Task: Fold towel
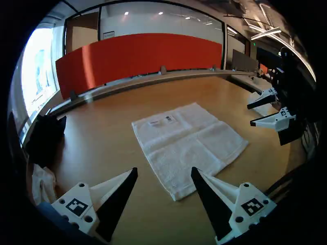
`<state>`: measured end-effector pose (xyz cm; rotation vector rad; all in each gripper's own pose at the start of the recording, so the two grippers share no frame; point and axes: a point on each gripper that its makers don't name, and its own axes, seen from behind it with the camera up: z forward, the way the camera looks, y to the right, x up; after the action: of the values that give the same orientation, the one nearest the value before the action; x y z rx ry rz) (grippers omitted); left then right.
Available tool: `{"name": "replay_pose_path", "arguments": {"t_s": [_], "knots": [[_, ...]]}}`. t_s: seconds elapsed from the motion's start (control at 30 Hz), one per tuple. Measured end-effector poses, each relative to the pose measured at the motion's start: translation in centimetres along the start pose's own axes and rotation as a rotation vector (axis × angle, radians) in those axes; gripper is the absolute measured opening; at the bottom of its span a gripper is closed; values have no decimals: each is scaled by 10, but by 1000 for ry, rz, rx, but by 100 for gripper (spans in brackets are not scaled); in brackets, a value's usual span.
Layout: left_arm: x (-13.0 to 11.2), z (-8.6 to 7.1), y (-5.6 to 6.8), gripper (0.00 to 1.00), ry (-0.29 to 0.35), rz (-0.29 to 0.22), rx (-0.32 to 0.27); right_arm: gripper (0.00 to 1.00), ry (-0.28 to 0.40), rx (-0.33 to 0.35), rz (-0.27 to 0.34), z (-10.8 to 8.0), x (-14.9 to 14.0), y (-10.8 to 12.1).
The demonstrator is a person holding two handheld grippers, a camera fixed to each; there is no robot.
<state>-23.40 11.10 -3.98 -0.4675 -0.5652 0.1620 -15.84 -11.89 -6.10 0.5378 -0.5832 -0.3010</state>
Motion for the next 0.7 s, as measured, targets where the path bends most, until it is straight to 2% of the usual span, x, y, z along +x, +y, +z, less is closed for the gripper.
{"name": "replay_pose_path", "arguments": {"t_s": [0.27,0.5,0.7], "knots": [[-31,19,10,97,-90,-17,-46,99,-74,40,2,14,-33,-12],[-53,30,17,97,-162,8,-76,97,-126,66,-22,23,-52,-20],[-65,37,23,97,-209,10,-97,93,-162,91,-20,28,-62,-24]]}}
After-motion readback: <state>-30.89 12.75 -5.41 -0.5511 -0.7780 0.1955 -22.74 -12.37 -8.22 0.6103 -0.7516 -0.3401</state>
